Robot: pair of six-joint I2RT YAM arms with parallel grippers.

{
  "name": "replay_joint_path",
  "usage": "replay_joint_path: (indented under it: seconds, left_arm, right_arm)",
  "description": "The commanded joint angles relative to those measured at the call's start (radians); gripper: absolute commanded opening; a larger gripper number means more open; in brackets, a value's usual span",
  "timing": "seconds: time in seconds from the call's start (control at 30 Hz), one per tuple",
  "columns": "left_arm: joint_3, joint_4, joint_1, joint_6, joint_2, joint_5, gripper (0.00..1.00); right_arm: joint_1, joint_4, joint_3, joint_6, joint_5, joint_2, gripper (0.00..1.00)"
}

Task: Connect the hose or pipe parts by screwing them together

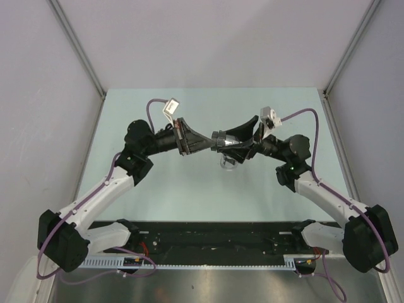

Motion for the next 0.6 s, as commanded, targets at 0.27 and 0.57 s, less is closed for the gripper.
replay_joint_path:
  seconds: [0.27, 0.57]
  left_arm:
    - [-0.117, -0.029, -0.134, 1.015, -0.028, -0.234, 0.0]
    - [-0.108, 0.001, -0.295, 1.501, 0.013, -0.595, 0.01]
  right_arm:
    - [-0.062, 0.276, 0.081, 0.596, -0.042, 0.072, 0.0]
    - [-0.065, 0.276, 0.081, 0.764, -0.104, 0.103, 0.0]
